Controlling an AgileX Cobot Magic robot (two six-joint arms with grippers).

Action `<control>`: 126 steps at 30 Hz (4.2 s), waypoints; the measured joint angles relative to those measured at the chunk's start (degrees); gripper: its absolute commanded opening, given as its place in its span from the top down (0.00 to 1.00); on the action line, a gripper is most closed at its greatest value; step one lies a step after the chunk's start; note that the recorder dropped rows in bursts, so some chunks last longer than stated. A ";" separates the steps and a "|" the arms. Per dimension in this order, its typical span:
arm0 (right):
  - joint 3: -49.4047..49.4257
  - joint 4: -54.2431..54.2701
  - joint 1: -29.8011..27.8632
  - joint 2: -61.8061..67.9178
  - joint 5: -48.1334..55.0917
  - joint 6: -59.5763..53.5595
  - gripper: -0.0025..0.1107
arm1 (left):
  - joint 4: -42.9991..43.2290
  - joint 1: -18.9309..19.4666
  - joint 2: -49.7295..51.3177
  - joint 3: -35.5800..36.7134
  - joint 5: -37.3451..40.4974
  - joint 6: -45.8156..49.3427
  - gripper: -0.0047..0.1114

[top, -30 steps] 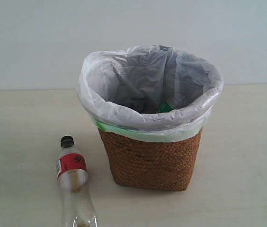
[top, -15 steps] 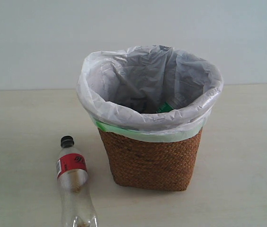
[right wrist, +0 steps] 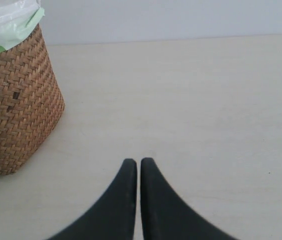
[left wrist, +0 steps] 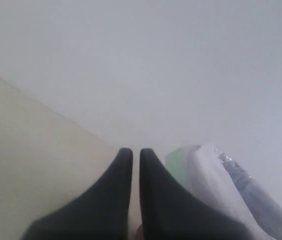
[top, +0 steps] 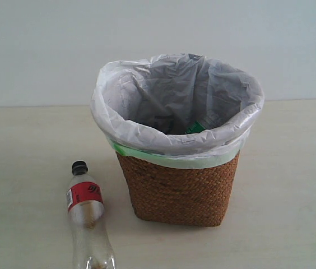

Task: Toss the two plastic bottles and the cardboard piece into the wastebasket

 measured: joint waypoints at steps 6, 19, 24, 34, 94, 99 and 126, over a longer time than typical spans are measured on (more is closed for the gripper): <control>0.00 0.00 0.00 0.00 0.00 0.00 0.98 | 6.85 0.00 32.31 -21.77 17.38 8.96 0.58; 0.00 0.00 0.00 0.00 0.00 0.00 0.98 | 0.46 -5.98 80.61 -36.71 32.53 7.58 0.37; 0.00 0.00 0.00 0.00 0.00 0.00 0.98 | 0.23 -13.32 87.87 -37.77 28.77 5.51 0.37; 0.00 0.00 0.00 0.00 0.00 0.00 0.98 | 10.33 -17.97 90.96 -39.00 30.23 -10.43 0.37; 0.00 0.12 0.00 0.00 0.00 0.03 0.98 | 53.18 -19.66 78.30 -40.53 29.35 -30.91 0.93; 0.00 0.12 0.00 0.00 0.00 0.03 0.98 | 57.60 -8.75 61.33 -38.94 26.07 -29.52 0.93; 0.00 0.12 0.00 0.00 0.00 0.13 0.98 | -7.31 -22.08 62.67 -56.79 7.82 27.96 0.93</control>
